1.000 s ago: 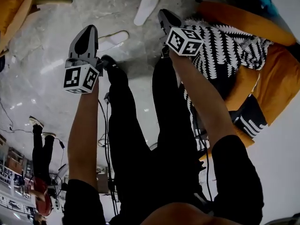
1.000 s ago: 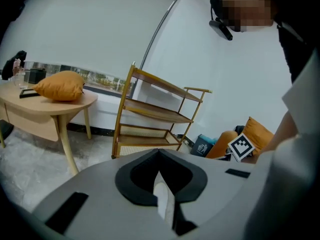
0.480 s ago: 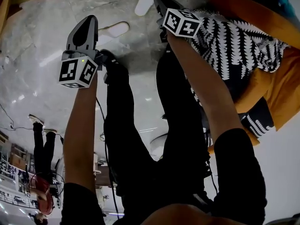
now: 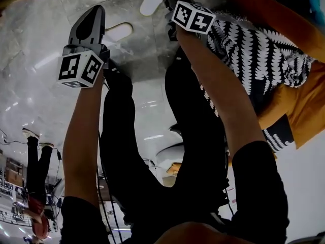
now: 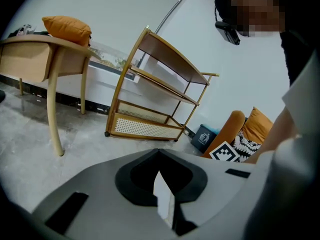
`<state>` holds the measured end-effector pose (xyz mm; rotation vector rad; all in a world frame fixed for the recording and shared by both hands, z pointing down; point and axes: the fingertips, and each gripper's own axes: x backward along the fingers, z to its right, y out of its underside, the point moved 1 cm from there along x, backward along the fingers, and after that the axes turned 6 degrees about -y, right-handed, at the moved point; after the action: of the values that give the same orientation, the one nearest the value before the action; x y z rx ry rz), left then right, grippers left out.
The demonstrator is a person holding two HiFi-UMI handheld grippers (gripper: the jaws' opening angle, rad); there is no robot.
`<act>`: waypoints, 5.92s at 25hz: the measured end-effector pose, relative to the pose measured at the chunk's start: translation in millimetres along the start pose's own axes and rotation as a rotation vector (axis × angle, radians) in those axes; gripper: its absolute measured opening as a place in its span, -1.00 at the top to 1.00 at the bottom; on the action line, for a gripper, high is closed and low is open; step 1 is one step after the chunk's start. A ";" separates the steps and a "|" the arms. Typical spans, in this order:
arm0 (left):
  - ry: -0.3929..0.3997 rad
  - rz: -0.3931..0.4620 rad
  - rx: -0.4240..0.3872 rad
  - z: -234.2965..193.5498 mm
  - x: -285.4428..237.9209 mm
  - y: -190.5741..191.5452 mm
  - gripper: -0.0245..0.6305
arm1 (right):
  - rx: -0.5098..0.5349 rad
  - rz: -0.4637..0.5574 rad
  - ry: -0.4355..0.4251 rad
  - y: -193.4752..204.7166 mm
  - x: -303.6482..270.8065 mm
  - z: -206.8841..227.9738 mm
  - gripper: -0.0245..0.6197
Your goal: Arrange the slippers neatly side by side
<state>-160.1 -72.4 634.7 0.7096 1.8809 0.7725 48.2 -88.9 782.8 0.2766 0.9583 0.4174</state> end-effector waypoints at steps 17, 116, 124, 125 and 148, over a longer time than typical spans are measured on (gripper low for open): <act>0.024 -0.023 -0.025 -40.1 -33.2 53.0 0.88 | -0.033 -0.069 0.070 41.5 -78.1 53.9 0.46; -0.073 -0.156 0.165 -4.1 35.1 61.4 0.88 | 0.071 -0.152 0.117 59.4 41.2 27.8 0.68; -0.092 -0.178 0.220 34.9 77.5 22.2 0.88 | 0.134 -0.046 0.059 3.1 129.9 -36.9 0.78; -0.102 -0.180 0.233 36.3 83.7 17.0 0.88 | 0.145 -0.036 0.044 -2.6 140.5 -50.0 0.79; -0.555 0.029 1.258 -44.0 151.9 116.0 0.81 | 0.265 -0.072 -0.085 -10.1 164.3 -111.3 0.80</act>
<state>-241.2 105.0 655.5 1.5002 1.6570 -0.6869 40.5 -17.2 597.6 0.4950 0.9375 0.2097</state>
